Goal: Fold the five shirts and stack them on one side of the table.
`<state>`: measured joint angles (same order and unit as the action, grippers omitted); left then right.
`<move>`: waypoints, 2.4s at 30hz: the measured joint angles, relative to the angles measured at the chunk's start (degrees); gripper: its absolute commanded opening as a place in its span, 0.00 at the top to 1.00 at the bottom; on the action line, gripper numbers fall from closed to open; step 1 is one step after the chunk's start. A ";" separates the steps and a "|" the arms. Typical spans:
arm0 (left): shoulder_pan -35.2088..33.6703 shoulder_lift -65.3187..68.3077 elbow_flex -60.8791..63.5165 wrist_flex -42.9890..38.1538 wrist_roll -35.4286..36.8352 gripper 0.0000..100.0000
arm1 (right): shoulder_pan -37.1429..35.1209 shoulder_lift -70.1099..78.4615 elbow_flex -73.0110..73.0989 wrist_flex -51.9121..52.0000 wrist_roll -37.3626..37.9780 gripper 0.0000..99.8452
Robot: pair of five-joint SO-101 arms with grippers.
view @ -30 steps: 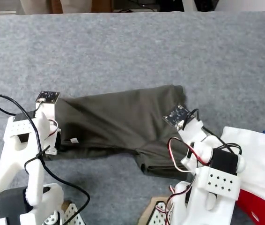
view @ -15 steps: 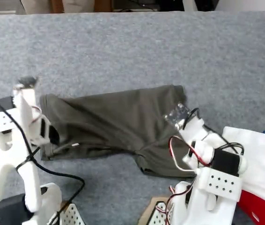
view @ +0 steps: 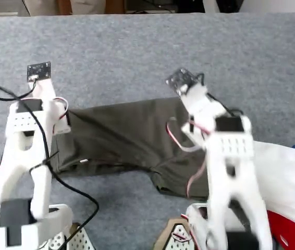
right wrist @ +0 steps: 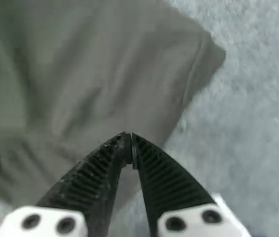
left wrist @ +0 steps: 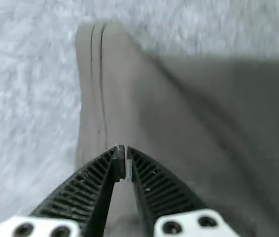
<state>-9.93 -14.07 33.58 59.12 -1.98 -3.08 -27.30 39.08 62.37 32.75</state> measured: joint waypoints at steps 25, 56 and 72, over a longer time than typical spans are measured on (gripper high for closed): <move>-12.40 11.43 6.33 -12.48 -12.31 0.98 | 7.91 53.01 -34.73 -3.25 4.84 1.00; -6.68 29.98 -18.55 -8.35 -6.15 0.98 | 3.52 69.01 -64.88 9.41 1.14 1.00; 3.08 21.71 -33.05 13.10 -6.33 0.98 | 3.78 74.29 -102.86 33.76 1.23 1.00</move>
<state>-6.86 7.65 0.53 72.22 -8.31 0.70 46.99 -63.78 96.13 33.98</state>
